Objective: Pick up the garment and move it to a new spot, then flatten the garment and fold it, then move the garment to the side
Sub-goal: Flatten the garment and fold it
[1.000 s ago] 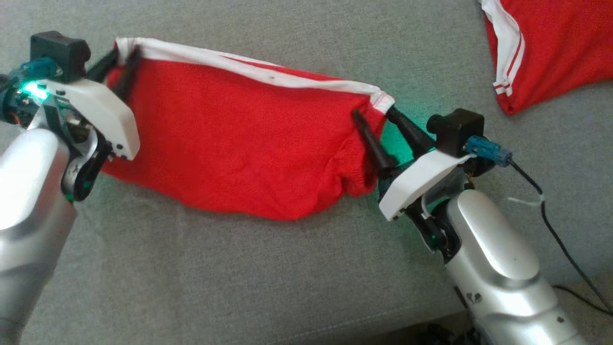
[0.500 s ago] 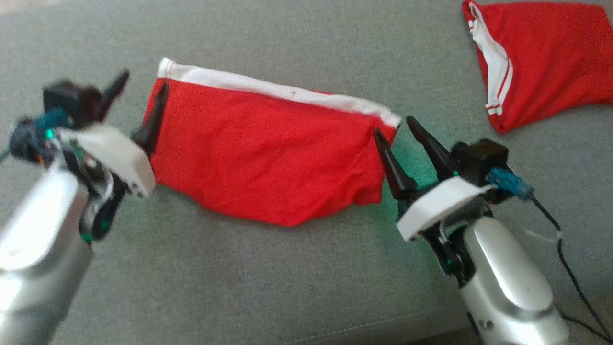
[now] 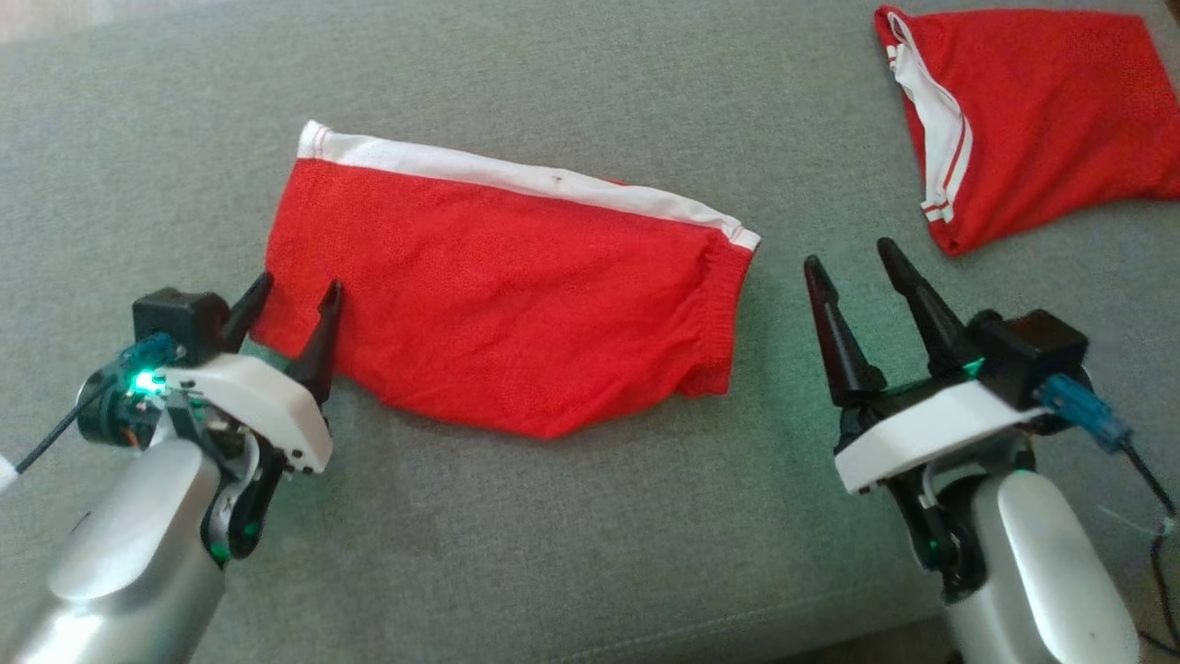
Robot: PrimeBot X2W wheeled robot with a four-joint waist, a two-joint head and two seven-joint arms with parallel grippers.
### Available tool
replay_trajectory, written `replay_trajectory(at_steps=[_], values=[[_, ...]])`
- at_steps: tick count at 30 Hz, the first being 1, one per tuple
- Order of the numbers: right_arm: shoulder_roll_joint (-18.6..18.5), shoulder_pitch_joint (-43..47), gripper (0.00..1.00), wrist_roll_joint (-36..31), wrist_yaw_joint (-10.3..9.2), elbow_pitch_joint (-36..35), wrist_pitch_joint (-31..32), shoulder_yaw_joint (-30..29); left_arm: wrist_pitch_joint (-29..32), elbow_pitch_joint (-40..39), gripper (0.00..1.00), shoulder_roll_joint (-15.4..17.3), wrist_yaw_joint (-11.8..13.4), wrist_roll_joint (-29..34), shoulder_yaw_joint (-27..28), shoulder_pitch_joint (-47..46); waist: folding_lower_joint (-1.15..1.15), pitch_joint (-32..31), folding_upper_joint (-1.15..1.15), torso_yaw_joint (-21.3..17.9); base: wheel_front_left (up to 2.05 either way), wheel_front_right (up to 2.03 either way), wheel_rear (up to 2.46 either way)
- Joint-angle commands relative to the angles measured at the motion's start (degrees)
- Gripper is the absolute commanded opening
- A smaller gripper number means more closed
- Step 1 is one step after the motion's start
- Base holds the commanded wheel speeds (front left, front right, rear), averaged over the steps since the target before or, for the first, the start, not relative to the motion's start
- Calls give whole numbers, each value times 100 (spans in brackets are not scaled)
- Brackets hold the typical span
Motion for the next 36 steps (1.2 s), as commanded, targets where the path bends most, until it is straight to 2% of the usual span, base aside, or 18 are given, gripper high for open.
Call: replay_trajectory(at_steps=[1,8,19,20,21,22,23,27,36], values=[[64,32,100,-30,20,-357,27,63,-106,-52,100,153,43,-20,301,-196,0,39,0,-40,0,0,0],[64,205,100,-16,20,-791,152,44,-60,340,100,154,232,-30,401,-429,0,125,0,-137,0,0,0],[64,181,100,57,20,-861,141,137,219,675,100,-63,-118,-343,371,-742,0,296,0,-288,0,0,0],[64,176,100,59,20,-853,134,139,223,694,93,-93,-152,-370,367,-757,0,300,0,-297,0,0,0],[64,175,100,60,20,-844,126,140,219,708,49,-126,-186,-409,375,-766,0,300,0,-303,0,0,0],[64,175,100,61,20,-836,118,136,209,715,20,-152,-225,-439,375,-771,0,298,0,-304,0,0,0],[64,178,100,62,20,-828,110,131,197,715,0,-174,-265,-461,369,-768,0,292,0,-301,0,0,0],[64,209,100,61,20,-773,77,74,55,679,0,-219,-310,-474,359,-698,0,222,0,-247,0,0,0],[64,328,100,32,20,-670,54,-93,-433,162,0,-234,-46,-596,543,-89,0,-71,0,67,0,0,0]])
